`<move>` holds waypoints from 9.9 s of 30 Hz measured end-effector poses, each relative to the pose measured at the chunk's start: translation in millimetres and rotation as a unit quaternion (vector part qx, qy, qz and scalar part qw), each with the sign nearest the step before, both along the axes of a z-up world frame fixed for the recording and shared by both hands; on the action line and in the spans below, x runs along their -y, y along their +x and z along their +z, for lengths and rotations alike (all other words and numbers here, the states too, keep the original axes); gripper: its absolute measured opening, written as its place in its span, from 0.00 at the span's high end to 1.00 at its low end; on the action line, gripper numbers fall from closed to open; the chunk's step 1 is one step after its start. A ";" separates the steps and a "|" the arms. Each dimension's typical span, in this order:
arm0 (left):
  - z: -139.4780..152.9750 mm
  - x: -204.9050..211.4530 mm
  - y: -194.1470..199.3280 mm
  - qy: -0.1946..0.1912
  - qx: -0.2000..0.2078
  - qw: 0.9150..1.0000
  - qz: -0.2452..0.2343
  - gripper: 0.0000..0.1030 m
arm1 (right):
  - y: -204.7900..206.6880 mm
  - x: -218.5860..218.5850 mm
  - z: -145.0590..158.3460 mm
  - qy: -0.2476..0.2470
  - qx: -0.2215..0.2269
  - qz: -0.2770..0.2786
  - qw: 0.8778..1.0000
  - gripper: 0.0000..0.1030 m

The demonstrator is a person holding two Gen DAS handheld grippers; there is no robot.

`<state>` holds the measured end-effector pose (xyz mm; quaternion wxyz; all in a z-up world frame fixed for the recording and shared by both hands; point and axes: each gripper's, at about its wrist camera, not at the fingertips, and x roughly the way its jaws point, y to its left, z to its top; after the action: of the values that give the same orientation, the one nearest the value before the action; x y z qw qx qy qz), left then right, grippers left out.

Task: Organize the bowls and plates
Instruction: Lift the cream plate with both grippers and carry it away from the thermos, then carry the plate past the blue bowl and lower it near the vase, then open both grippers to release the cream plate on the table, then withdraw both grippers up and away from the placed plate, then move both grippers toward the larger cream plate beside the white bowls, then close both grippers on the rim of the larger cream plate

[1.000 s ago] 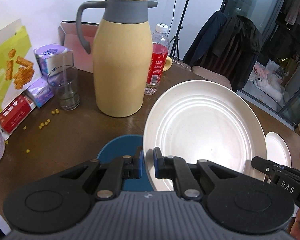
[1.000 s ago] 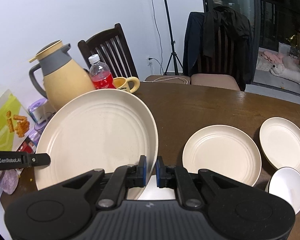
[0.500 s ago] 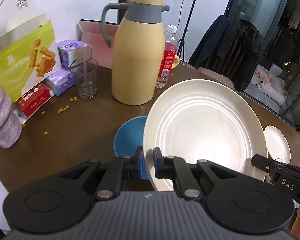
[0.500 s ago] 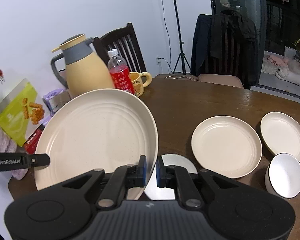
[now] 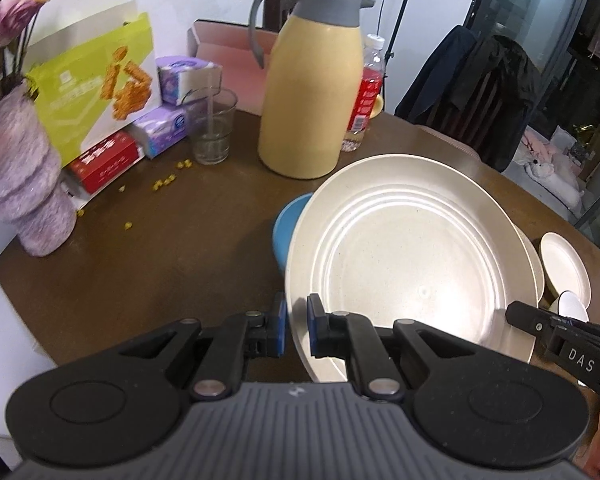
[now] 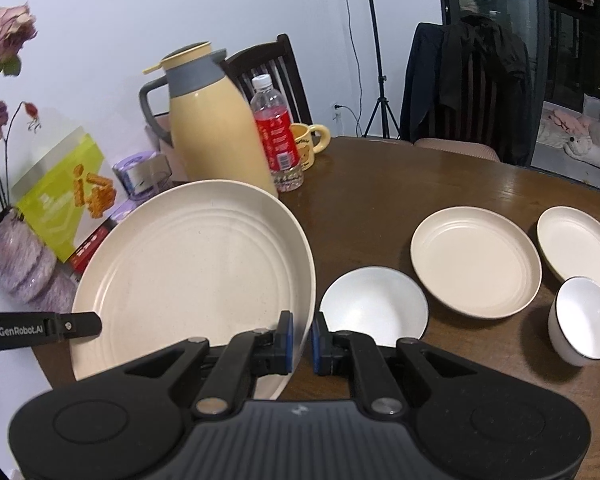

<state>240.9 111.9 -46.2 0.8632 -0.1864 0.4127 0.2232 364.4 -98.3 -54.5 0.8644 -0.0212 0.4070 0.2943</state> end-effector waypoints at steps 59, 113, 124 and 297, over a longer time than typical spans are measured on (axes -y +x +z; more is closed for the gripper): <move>-106.3 -66.5 -98.1 -0.023 -0.076 0.994 0.075 0.89 | -82.6 -92.1 -109.5 -0.053 -0.032 0.121 0.991 0.90; -140.4 -78.4 -70.4 -0.015 -0.138 0.988 0.069 0.59 | -57.4 -109.8 -141.7 -0.073 -0.097 0.102 0.987 0.87; -121.8 -75.4 -71.4 0.016 -0.126 0.989 0.072 0.16 | -55.4 -101.8 -129.7 -0.050 -0.099 0.095 0.989 0.51; -143.8 131.6 373.3 -0.019 -0.147 0.971 -0.189 0.67 | 297.7 158.1 -146.0 -0.071 -0.175 -0.195 0.962 0.82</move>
<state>614.1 -19.8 -190.1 0.8157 -0.0863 0.5673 0.0729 662.1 -256.4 -200.5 0.8165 0.0490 0.5683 0.0893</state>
